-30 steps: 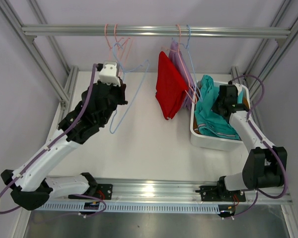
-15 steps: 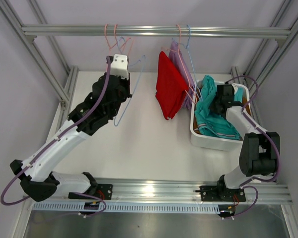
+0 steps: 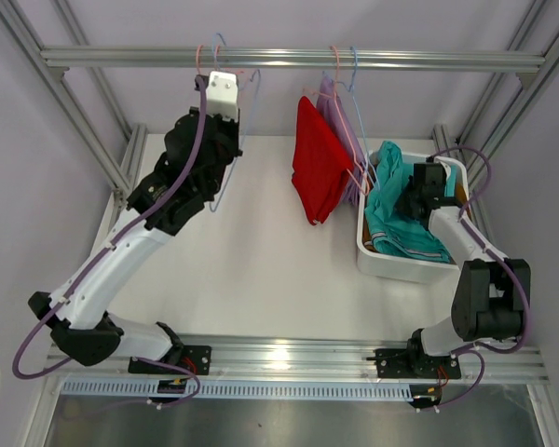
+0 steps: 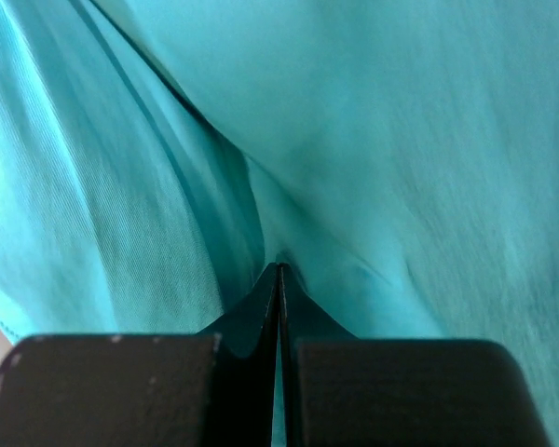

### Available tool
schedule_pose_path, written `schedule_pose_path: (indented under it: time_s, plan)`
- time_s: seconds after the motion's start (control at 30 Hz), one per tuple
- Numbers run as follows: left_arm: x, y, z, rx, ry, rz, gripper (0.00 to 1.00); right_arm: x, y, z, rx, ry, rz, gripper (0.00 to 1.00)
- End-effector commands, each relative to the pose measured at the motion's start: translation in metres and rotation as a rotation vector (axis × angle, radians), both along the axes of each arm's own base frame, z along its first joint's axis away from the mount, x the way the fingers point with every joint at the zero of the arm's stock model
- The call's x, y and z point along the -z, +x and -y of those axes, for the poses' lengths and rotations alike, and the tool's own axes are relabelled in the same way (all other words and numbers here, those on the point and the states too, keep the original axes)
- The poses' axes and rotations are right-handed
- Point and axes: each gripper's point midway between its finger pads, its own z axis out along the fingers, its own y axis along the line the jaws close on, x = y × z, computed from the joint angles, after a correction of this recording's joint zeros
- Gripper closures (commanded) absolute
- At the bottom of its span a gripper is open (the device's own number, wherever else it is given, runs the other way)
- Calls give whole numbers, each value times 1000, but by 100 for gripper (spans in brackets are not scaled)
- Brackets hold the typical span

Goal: Remove the trousers from the hanger
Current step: Place the hanger at the clothesline.

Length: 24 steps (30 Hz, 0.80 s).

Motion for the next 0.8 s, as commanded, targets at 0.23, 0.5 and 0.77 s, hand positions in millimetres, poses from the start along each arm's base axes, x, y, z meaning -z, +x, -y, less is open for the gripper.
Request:
schedule_pose_path:
  time_s: [0.23,0.5,0.77]
  plan:
    - [-33,46,-4,13,-5,15,100,-3,-2,-3,-41,45,28,100]
    - [-17,80,8,29,-3,-56,100,7,1,-6,-56,56,13,100]
    - [2,101,4,12,4,-93,100,5,1,-8,-67,55,23,100]
